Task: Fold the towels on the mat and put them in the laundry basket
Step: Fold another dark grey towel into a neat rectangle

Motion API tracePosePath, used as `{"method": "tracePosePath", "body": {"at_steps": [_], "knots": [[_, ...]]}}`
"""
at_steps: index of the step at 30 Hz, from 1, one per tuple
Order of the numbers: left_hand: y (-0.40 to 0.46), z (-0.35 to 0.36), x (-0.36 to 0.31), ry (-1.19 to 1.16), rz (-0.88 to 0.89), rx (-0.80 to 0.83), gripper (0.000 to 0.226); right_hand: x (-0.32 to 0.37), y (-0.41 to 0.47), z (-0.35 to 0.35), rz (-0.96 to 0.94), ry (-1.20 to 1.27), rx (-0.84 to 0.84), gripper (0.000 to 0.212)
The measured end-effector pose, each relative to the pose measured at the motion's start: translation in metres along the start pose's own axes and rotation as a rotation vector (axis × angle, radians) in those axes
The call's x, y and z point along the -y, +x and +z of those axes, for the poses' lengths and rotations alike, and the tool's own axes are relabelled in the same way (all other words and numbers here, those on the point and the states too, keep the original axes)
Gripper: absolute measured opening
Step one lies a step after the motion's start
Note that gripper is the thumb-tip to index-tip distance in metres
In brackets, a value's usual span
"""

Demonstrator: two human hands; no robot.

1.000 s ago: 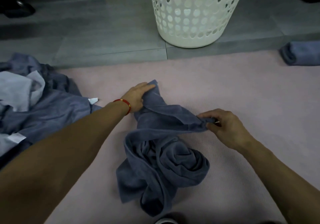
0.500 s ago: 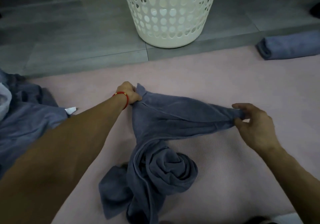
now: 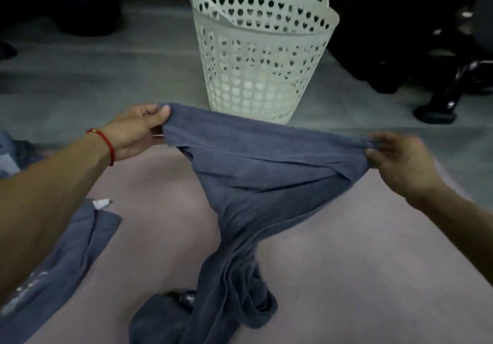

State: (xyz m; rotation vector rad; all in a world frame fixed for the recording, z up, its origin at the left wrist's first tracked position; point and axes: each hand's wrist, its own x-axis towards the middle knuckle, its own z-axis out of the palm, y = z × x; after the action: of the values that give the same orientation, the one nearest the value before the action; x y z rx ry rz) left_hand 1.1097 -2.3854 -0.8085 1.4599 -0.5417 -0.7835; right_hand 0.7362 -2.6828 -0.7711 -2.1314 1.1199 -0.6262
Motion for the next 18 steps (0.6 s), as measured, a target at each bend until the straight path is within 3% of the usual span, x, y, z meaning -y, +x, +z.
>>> {"method": "tracePosePath", "body": {"at_steps": [4,9,14,18], "knots": [[-0.016,0.0,-0.07,0.037,0.079,-0.03,0.024,0.06,0.037,-0.028,0.112,0.392,-0.057,0.018],[-0.034,-0.005,-0.148,0.147,0.288,-0.33,0.015,0.113,0.059,-0.042,0.044,0.401,-0.056,0.015],[-0.064,-0.034,-0.217,0.576,0.545,-0.651,0.029,0.163,0.064,-0.042,-0.113,0.309,-0.145,0.024],[-0.096,-0.05,-0.267,0.817,0.635,-0.794,0.029,0.215,0.057,-0.048,-0.268,0.342,-0.199,0.019]]}}
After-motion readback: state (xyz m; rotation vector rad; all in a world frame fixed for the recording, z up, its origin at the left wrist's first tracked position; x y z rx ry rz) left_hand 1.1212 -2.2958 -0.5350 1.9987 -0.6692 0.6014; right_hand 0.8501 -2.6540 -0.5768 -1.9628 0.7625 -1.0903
